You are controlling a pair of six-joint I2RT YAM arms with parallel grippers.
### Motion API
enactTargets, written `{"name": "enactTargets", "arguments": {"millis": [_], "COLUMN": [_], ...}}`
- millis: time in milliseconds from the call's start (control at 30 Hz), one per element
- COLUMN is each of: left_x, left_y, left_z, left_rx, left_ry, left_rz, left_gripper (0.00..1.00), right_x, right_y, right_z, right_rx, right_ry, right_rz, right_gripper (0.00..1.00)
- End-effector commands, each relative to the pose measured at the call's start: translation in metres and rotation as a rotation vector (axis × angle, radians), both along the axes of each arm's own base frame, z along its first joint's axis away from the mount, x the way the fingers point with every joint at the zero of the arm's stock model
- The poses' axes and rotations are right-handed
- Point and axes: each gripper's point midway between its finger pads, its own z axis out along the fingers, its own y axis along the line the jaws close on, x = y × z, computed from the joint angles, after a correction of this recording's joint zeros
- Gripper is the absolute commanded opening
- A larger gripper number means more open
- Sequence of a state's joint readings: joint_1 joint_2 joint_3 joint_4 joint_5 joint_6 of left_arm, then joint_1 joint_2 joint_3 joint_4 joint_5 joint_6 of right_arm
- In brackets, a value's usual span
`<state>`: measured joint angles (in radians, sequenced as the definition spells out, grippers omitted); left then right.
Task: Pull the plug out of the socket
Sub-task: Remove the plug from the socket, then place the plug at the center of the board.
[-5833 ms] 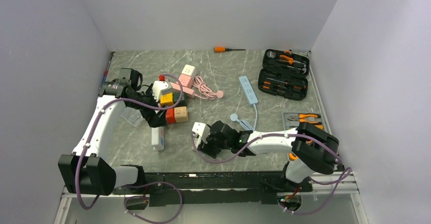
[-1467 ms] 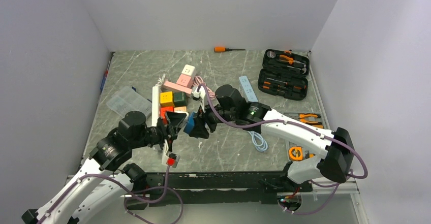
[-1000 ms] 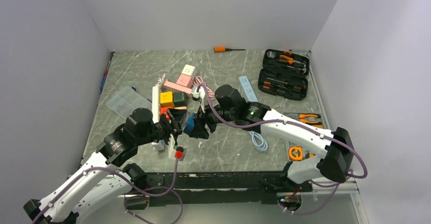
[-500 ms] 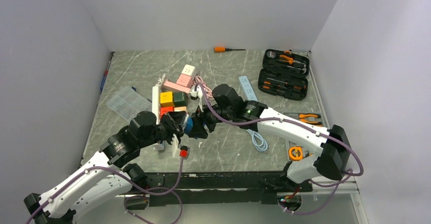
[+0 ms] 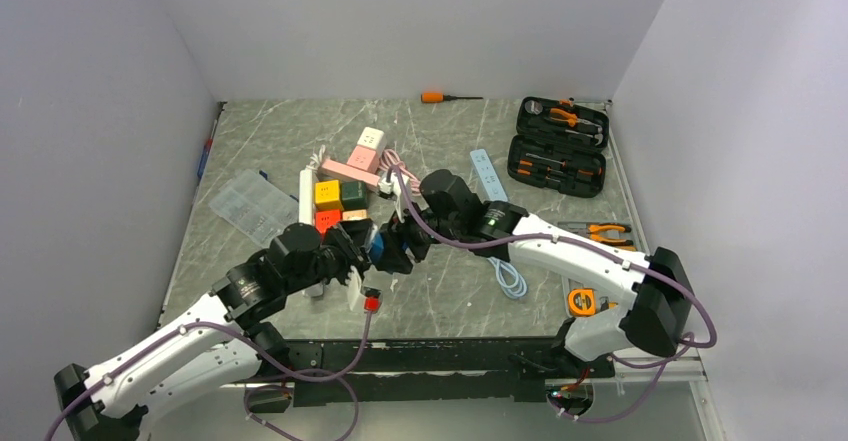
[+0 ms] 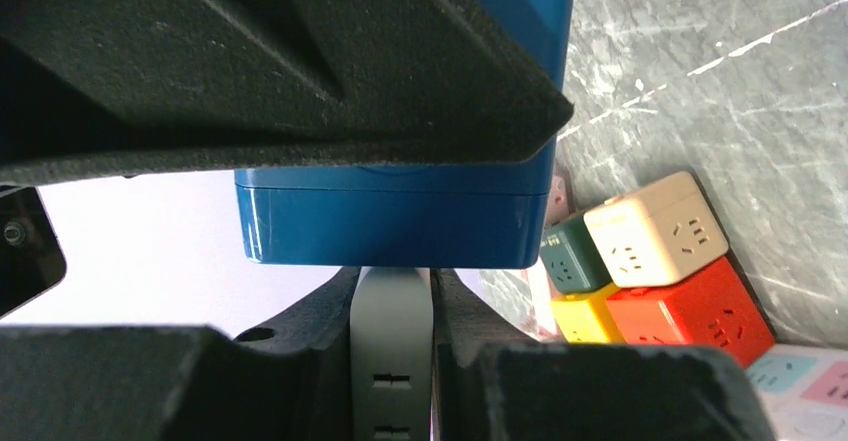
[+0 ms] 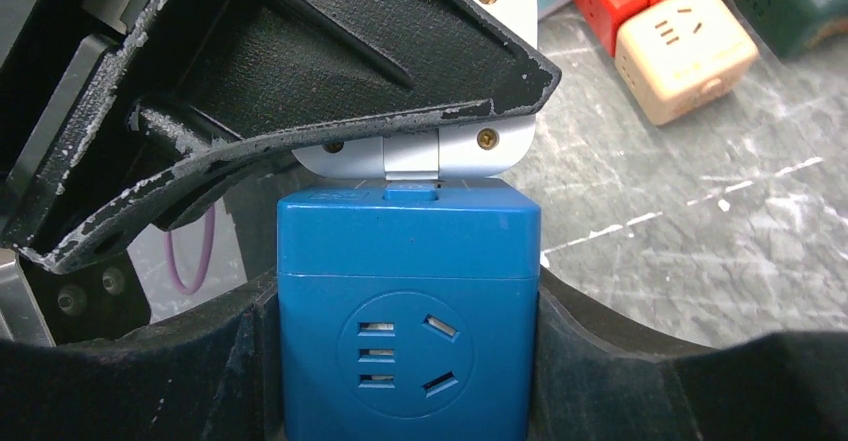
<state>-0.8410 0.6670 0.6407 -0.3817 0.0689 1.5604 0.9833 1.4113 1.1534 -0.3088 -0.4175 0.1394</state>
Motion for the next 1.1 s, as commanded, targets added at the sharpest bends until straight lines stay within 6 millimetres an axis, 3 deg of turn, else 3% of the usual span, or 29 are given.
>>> {"name": "enactTargets", "arguments": {"millis": [0, 267, 500, 633, 733, 900, 1067], "left_x": [0.019, 0.04, 0.045, 0.037, 0.023, 0.007, 0.002], "left_y": [0.003, 0.022, 0.03, 0.03, 0.026, 0.02, 0.018], "left_z": [0.016, 0.013, 0.017, 0.015, 0.01, 0.003, 0.004], "left_rx": [-0.026, -0.012, -0.018, -0.035, -0.047, -0.056, -0.074], "left_ry": [-0.112, -0.102, -0.105, -0.054, 0.002, 0.038, 0.132], "left_rz": [0.057, 0.13, 0.156, 0.141, 0.093, 0.018, 0.023], "left_gripper": [0.0, 0.0, 0.0, 0.0, 0.0, 0.0, 0.0], "right_x": [-0.01, -0.02, -0.021, 0.023, 0.041, 0.053, 0.047], "right_y": [-0.012, -0.048, -0.075, -0.106, -0.123, -0.159, -0.185], "right_z": [0.01, -0.005, -0.026, -0.058, -0.086, -0.128, -0.164], "right_rx": [0.029, -0.04, -0.117, -0.228, -0.261, -0.356, -0.438], "right_ry": [-0.022, -0.014, -0.001, -0.011, 0.025, 0.063, 0.111], "right_rz": [-0.009, -0.061, -0.139, -0.43, -0.642, -0.897, -1.008], "right_gripper": [0.0, 0.0, 0.0, 0.0, 0.0, 0.0, 0.0]}}
